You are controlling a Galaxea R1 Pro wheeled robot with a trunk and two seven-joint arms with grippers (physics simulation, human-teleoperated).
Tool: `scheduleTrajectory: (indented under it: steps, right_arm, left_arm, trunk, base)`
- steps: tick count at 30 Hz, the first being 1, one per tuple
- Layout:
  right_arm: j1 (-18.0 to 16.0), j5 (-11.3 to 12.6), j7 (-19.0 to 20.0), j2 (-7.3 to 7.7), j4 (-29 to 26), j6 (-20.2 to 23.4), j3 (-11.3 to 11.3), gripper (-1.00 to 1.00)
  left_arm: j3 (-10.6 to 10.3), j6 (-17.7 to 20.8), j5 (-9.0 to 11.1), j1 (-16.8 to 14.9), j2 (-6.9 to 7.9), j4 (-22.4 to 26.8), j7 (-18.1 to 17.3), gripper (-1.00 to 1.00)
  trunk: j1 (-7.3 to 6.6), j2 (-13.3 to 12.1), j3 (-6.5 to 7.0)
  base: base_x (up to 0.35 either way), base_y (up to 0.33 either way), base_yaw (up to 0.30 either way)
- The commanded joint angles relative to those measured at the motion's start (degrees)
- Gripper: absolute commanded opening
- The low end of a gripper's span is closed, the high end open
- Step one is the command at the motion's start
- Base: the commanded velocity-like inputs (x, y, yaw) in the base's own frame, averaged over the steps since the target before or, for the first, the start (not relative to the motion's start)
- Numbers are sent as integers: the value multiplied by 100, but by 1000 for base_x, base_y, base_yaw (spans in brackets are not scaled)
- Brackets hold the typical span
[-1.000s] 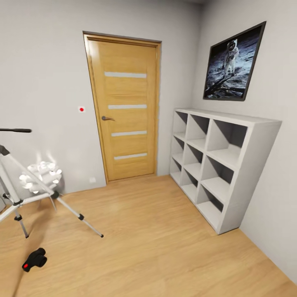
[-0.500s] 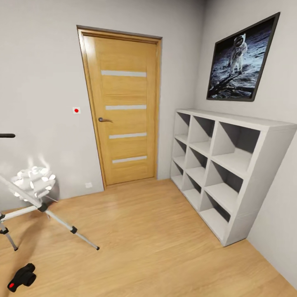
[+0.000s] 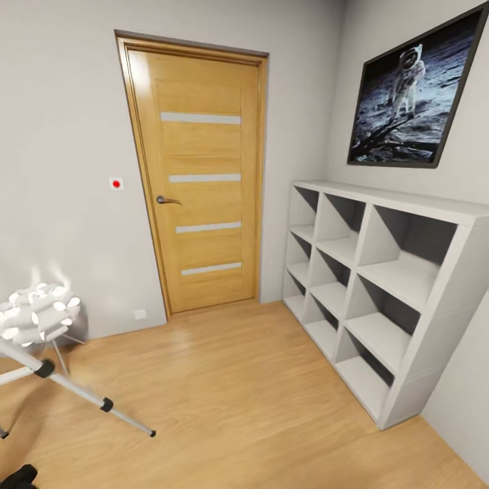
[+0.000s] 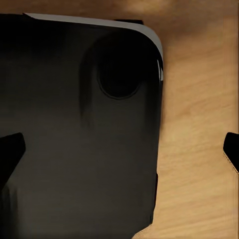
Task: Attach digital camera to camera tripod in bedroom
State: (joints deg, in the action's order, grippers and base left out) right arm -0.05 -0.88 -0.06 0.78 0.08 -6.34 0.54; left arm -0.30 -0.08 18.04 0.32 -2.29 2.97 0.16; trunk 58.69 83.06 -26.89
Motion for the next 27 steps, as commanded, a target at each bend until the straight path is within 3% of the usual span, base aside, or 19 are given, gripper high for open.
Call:
scheduleTrajectory:
  steps: [1,27]
  right_arm:
    - [-1,-9,-1,1,1,-17,5,100]
    - [-2,-7,20,-43,1,0,8,100]
  left_arm:
    - [-5,-1,32,3,-1,11,2,100]
    - [-8,-8,29,3,0,11,2,100]
  trunk:
    - [4,2,-4]
    - [4,2,-4]
  base:
    - [331,0,0]
    - [330,0,0]
